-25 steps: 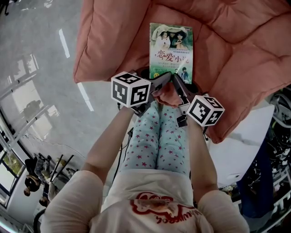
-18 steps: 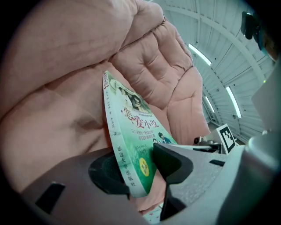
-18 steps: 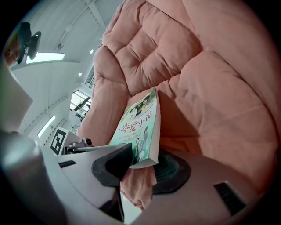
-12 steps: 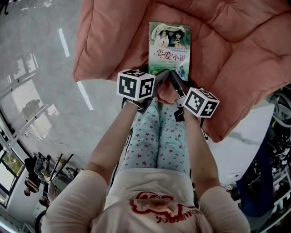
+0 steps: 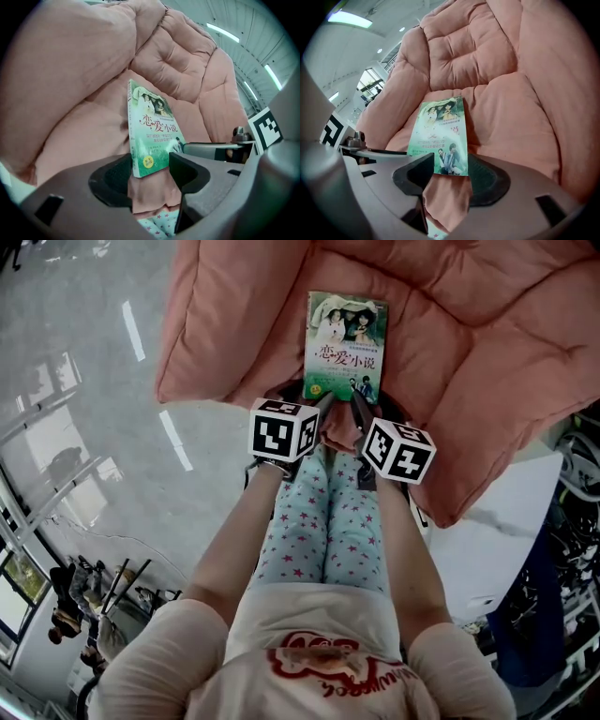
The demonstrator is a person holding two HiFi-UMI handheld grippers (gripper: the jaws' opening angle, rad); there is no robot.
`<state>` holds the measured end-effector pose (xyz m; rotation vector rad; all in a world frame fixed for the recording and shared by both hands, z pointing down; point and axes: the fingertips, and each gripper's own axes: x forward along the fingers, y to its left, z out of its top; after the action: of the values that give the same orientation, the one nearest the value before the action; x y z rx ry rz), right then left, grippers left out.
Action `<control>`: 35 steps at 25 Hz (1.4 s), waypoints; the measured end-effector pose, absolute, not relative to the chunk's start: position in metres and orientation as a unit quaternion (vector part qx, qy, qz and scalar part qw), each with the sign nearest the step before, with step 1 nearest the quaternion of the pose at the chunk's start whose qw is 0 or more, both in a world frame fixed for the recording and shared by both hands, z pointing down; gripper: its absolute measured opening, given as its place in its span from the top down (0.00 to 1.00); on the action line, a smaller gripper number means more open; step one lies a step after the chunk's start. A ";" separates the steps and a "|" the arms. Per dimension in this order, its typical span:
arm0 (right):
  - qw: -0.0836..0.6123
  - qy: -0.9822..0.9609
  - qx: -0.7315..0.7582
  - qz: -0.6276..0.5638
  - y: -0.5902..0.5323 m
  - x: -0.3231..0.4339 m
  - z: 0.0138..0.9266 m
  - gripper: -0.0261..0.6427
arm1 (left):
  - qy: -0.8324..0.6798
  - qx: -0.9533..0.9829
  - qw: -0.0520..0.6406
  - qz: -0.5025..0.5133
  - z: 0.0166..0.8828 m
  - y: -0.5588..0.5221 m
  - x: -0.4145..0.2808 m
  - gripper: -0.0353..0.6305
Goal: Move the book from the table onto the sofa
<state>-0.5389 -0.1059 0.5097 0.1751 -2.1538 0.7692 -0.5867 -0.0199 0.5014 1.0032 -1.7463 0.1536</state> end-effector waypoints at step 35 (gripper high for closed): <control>0.109 -0.975 -0.119 0.153 -0.088 -0.474 0.062 0.96 | -0.781 0.587 0.207 -0.052 0.075 -0.072 -0.473 0.94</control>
<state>-0.4744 -0.0882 0.0617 -0.3491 -2.8675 0.4493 -0.4729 -0.0715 0.0745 1.6345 -2.1749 -0.1446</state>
